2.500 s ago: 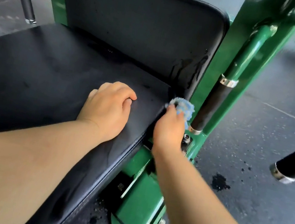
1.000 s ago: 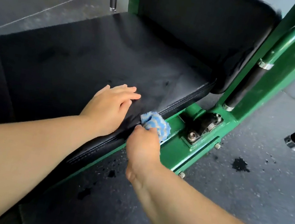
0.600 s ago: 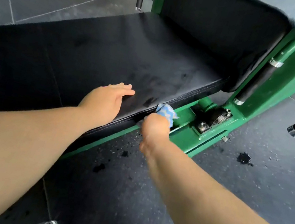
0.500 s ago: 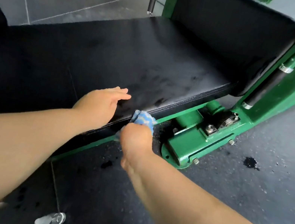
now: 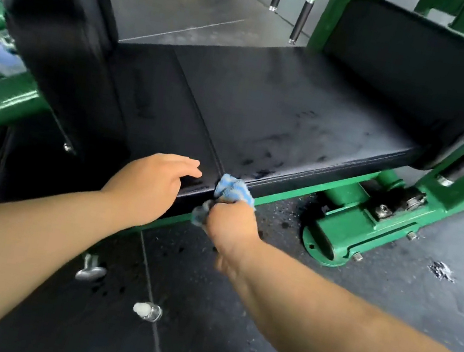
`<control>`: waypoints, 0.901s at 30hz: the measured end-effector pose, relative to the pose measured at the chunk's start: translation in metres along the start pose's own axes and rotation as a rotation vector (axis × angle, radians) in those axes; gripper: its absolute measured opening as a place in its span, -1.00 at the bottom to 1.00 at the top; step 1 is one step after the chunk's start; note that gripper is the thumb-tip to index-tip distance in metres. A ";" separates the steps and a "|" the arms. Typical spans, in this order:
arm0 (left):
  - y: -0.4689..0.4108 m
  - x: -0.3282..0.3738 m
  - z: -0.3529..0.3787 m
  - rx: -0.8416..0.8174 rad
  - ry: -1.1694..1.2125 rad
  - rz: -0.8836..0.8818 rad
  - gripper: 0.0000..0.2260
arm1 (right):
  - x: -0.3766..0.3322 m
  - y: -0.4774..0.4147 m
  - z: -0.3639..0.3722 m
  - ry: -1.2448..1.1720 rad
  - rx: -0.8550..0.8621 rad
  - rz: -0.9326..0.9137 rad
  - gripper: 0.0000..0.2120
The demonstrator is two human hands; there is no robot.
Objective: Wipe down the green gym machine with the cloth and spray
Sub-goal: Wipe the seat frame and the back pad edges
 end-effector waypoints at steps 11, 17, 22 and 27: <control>0.034 0.037 0.010 0.056 0.175 0.256 -0.53 | 0.037 0.023 -0.005 -0.043 -0.360 0.363 -0.69; 0.008 0.051 -0.013 0.237 -0.213 0.433 -0.62 | 0.035 -0.011 -0.095 -0.186 0.127 0.243 -0.72; 0.019 0.047 0.040 -0.021 -0.597 0.536 -0.54 | 0.023 -0.022 -0.050 -0.196 0.114 0.197 -0.75; 0.072 0.017 0.028 0.093 -0.765 0.740 -0.71 | 0.024 -0.021 -0.041 -0.068 0.084 0.189 -0.49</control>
Point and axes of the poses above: each hand's wrist, its own y-axis away from the middle knuckle, its own z-axis out of the palm, x = y × z, the point moved 10 cm from there along -y, towards the middle knuckle, and after that the axes turned 5 degrees about -y, right-handed, at the moved point
